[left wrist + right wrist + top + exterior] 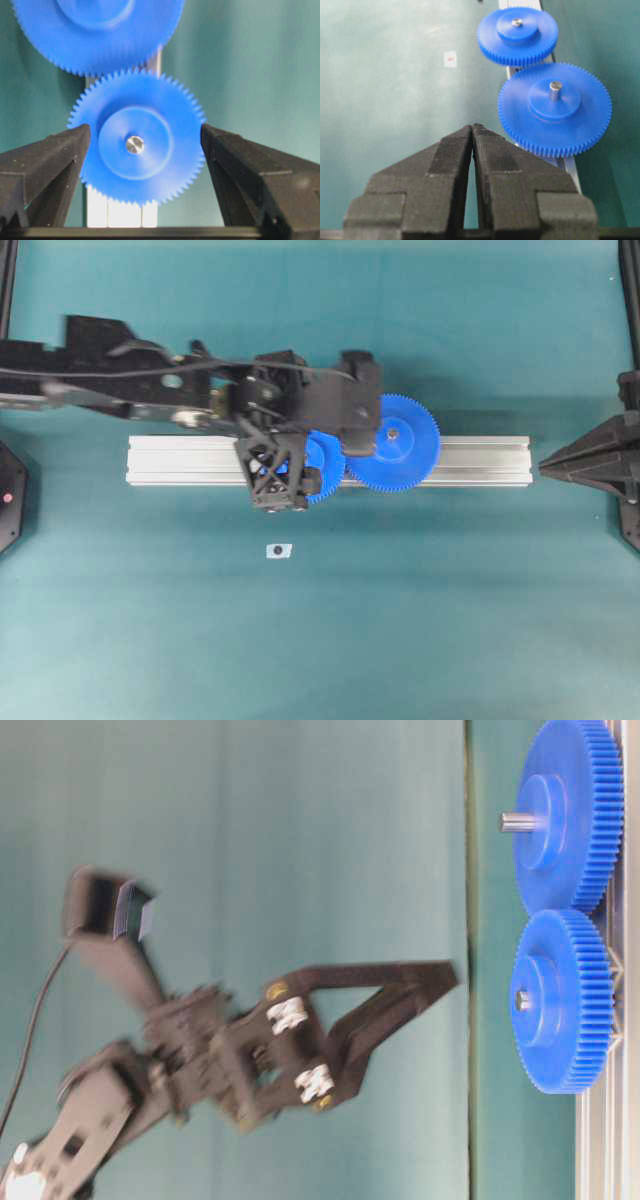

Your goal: Find the location of the shaft and insert the small gear.

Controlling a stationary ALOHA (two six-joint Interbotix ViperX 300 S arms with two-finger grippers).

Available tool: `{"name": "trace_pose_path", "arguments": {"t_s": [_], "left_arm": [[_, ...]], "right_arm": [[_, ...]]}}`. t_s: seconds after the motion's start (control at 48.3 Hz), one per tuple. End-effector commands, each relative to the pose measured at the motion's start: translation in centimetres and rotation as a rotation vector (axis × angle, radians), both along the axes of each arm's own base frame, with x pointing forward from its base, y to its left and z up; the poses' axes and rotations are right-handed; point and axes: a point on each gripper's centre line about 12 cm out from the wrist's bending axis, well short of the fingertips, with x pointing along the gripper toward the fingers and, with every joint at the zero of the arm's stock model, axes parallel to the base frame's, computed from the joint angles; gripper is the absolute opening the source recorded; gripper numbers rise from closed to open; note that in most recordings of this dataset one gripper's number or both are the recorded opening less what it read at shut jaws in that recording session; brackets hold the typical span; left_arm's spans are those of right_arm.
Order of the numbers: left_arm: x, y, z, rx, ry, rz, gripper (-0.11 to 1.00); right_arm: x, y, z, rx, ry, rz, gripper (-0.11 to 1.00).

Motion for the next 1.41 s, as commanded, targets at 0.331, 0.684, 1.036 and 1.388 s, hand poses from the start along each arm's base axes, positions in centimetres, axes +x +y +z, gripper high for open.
{"name": "trace_pose_path", "arguments": {"t_s": [0.331,0.684,1.036,1.388], "left_arm": [[-1.4,0.3,-1.7,-0.039,-0.215,0.052,0.56],[-2.3,-0.1,-4.8,-0.071,-0.15,0.074,0.0],[-3.5,0.0,3.7,-0.059,-0.363,0.067,0.0],[-8.5,-1.4,6.7,-0.069,-0.451,0.039,0.0]], "right_arm": [[0.0,0.0,0.1,0.01,-0.01,-0.002,0.12],[0.1,0.0,0.1,0.01,-0.012,-0.002,0.12],[0.0,0.0,0.2,0.01,-0.014,-0.002,0.12],[0.0,0.0,0.0,0.01,-0.01,-0.002,0.12]]}}
